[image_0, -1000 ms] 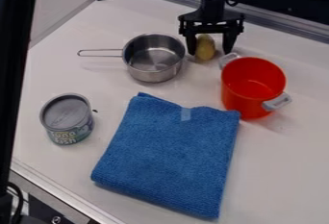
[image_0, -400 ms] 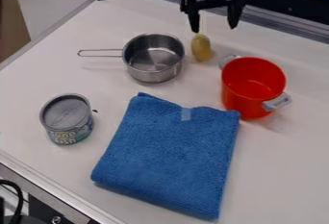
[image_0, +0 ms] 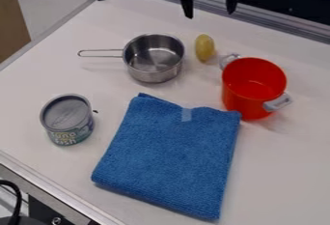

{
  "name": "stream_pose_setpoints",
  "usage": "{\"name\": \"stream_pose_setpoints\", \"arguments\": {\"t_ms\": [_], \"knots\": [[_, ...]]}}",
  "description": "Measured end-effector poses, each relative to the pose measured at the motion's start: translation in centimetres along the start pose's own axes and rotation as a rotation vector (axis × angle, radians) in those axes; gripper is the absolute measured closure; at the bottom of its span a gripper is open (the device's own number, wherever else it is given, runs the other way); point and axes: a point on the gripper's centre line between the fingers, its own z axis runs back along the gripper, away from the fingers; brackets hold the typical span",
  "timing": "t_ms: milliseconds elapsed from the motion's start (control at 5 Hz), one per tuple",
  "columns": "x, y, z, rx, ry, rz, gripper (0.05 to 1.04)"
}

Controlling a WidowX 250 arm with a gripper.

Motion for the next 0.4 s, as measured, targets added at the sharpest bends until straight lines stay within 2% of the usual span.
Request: {"name": "stream_pose_setpoints", "arguments": {"t_ms": [200, 400], "knots": [[-1.5, 1.5, 0.6, -0.011, 0.014, -0.080, 0.084], [-3.7, 1.9, 0.9, -0.027, 0.051, -0.139, 0.084]]}}
